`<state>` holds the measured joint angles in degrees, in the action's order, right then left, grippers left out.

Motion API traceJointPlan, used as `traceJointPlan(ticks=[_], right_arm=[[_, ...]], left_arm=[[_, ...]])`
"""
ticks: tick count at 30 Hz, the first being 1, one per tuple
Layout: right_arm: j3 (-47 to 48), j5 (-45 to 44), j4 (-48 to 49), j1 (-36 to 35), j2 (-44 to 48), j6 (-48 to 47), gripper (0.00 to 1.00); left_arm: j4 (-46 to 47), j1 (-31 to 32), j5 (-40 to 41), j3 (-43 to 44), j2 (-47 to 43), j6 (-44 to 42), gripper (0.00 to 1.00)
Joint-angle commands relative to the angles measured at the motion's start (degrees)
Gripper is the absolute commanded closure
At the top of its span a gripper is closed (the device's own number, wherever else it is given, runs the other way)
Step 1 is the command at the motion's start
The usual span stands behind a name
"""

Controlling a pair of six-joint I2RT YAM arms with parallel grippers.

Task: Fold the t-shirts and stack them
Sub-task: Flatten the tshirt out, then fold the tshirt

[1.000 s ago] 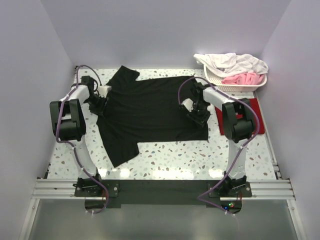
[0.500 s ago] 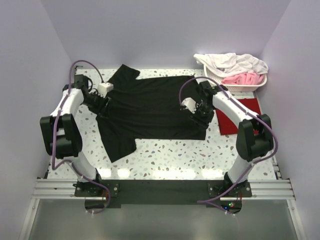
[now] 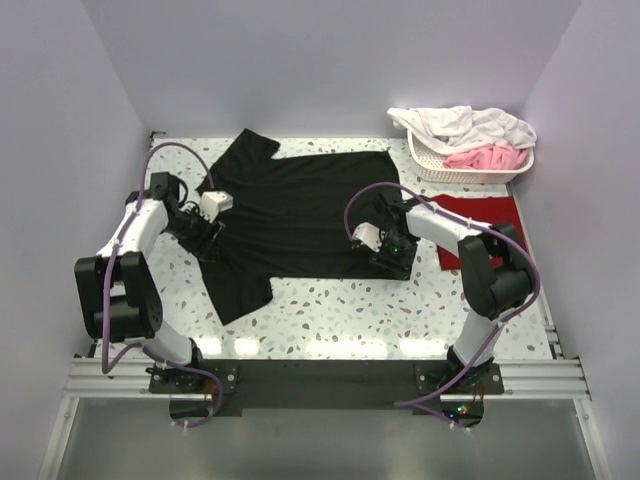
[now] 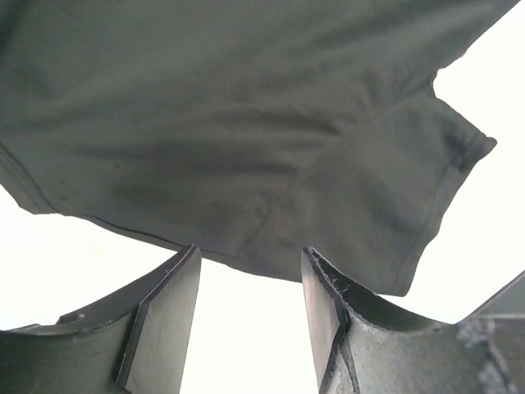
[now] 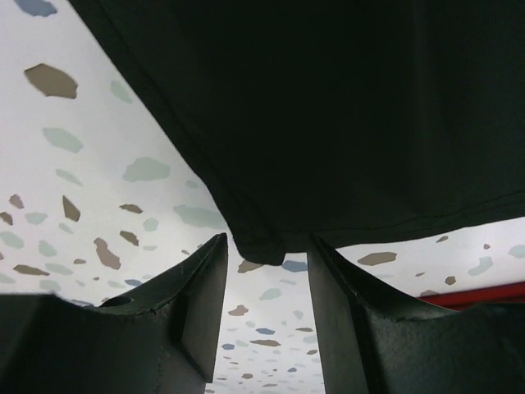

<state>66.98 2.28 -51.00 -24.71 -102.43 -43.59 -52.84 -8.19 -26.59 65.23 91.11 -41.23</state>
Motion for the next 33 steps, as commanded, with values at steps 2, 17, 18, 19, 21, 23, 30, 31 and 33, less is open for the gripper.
traceJointPlan(ticks=[2,17,18,19,21,23,30,31,33], right_arm=[[-2.2,-1.8,4.4,-1.0,-1.1,-0.9,0.53],[-5.4,-4.5,5.7,-1.5,0.8,-1.5,0.54],[-5.3,-4.5,5.4,-1.5,1.1,-1.5,0.53],[-5.2,-4.5,5.0,-1.5,1.7,-1.5,0.53],[-4.6,-4.7,4.2,-1.5,2.4,-1.7,0.53],[-3.8,-4.7,2.8,-1.5,3.1,-1.8,0.53],[-2.9,-4.1,-0.1,-1.6,5.1,-1.1,0.5],[-3.0,-4.0,-0.3,-1.6,5.2,-1.1,0.5],[-3.1,-3.8,-0.5,-1.6,5.1,-0.9,0.5]], left_arm=[[1.2,1.9,1.4,-3.8,-5.1,-4.6,0.43],[10.0,12.9,11.6,-19.0,-11.7,-10.6,0.41],[9.8,13.0,11.7,-19.0,-11.3,-10.8,0.41],[9.6,13.0,11.7,-19.2,-11.0,-11.3,0.4],[8.9,13.4,11.9,-19.9,-10.9,-12.4,0.4],[9.0,14.2,12.5,-20.8,-11.5,-13.1,0.38],[11.4,15.5,14.5,-26.0,-10.6,-13.2,0.37],[11.9,15.7,14.7,-26.6,-10.2,-13.1,0.37],[12.7,16.2,15.2,-27.5,-9.6,-13.0,0.39]])
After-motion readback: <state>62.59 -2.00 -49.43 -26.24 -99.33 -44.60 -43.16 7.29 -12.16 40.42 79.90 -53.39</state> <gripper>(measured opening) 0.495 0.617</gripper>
